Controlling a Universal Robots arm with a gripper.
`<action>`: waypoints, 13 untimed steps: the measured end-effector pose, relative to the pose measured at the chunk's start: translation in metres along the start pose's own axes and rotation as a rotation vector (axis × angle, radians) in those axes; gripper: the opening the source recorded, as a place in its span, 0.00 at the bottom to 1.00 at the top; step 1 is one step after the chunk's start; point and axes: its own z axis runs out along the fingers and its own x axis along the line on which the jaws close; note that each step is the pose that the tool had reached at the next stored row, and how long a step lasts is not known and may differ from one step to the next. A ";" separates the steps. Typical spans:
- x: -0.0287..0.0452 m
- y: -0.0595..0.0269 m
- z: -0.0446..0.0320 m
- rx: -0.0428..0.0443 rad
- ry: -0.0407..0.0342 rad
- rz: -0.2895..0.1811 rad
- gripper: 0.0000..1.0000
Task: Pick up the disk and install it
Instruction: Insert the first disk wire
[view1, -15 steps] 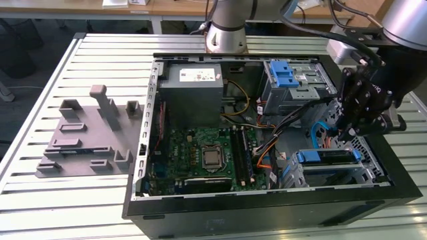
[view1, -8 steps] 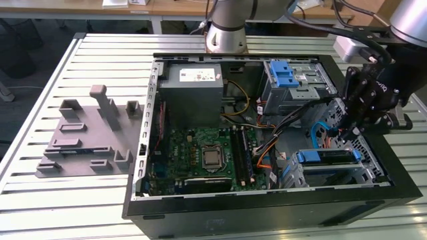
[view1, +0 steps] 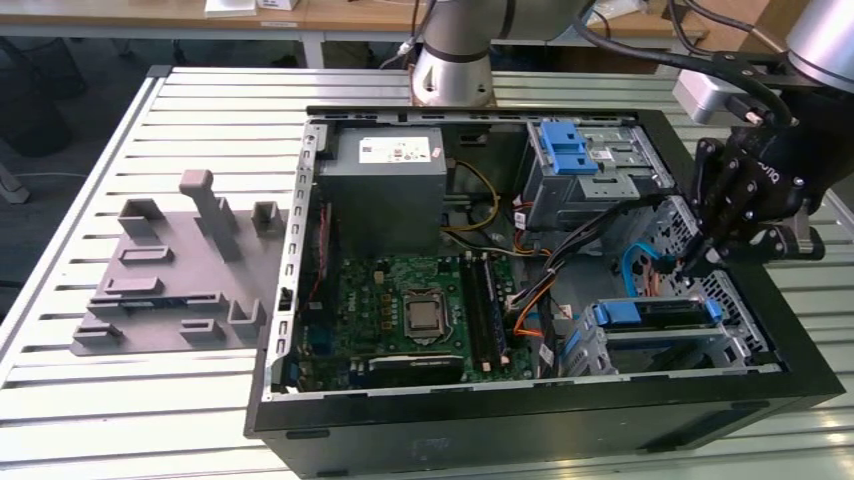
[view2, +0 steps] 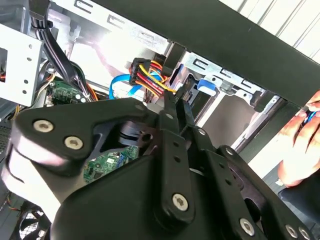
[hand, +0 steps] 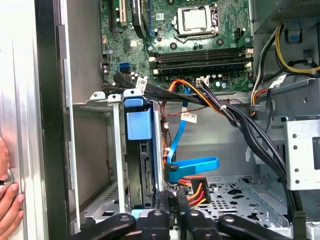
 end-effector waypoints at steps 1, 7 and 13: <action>0.0000 0.0000 0.0000 0.0000 0.0000 0.000 0.18; 0.0012 0.0019 0.0001 0.0064 -0.0003 -0.018 0.16; 0.0033 0.0063 0.0012 0.0211 -0.0012 -0.038 0.16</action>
